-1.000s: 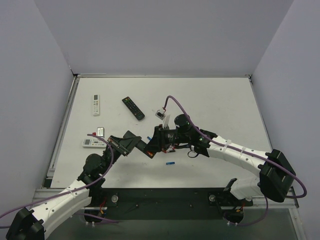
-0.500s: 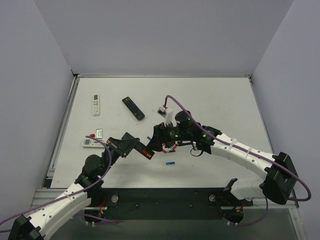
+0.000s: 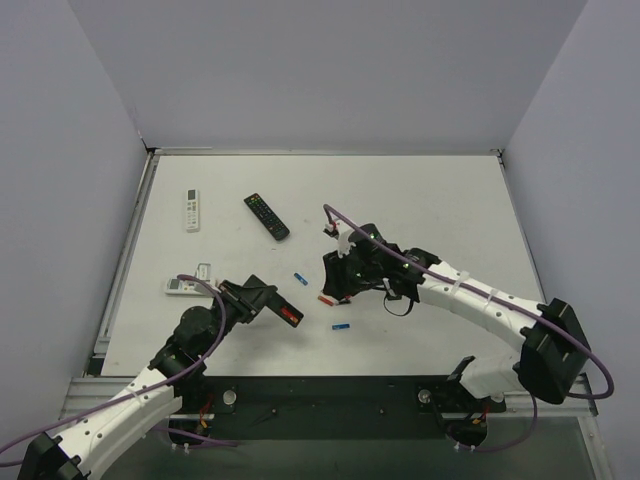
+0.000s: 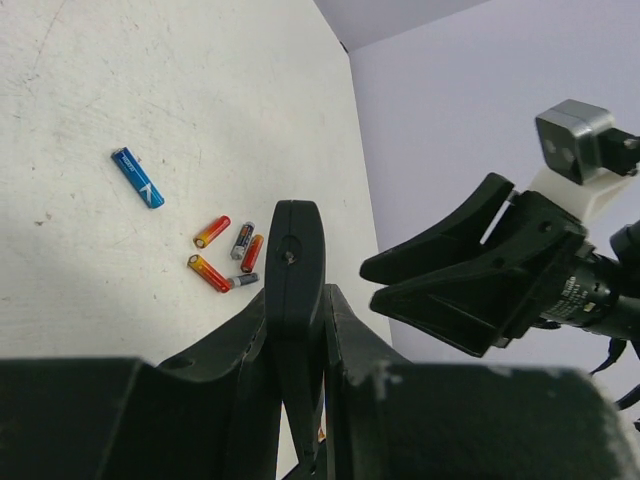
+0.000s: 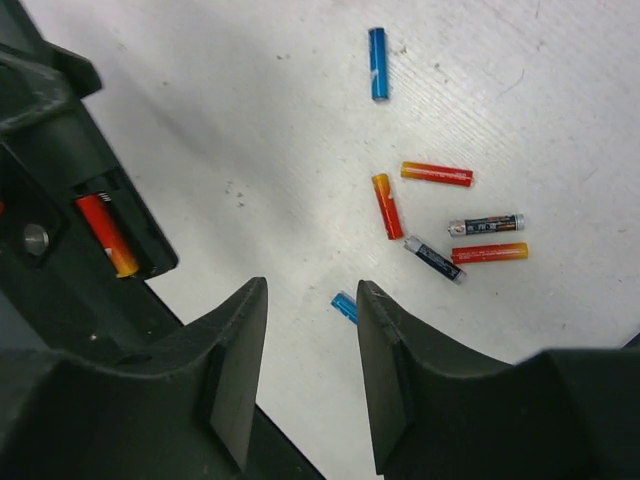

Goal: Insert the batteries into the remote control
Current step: Load the battery into the remote control, then pick up the battery from the center of the board.

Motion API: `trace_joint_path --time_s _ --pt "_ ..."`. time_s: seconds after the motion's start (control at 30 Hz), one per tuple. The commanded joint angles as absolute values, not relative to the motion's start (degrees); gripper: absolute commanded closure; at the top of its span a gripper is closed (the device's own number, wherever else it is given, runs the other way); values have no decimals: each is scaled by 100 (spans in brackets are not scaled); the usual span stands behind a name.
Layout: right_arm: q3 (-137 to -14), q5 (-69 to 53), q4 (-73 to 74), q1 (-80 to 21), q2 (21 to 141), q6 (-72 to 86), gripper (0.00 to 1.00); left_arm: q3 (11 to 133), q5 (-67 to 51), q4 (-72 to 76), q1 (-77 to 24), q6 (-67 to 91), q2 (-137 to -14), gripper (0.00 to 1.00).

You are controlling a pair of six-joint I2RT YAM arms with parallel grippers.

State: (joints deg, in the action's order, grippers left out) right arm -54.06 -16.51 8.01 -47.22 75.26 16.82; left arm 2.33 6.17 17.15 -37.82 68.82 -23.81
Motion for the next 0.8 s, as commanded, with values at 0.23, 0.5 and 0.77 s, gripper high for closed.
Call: trace_joint_path --time_s 0.23,0.5,0.77 --pt "-5739 -862 1072 -4948 8841 845 70 9 650 1793 -3779 6873 -2426 100" --pt "-5985 -616 1107 -5141 9588 554 75 9 642 1749 -3771 6891 -2364 100" --pt "-6117 -115 1081 -5335 10002 422 78 0 642 1732 -3779 6908 -2285 100"
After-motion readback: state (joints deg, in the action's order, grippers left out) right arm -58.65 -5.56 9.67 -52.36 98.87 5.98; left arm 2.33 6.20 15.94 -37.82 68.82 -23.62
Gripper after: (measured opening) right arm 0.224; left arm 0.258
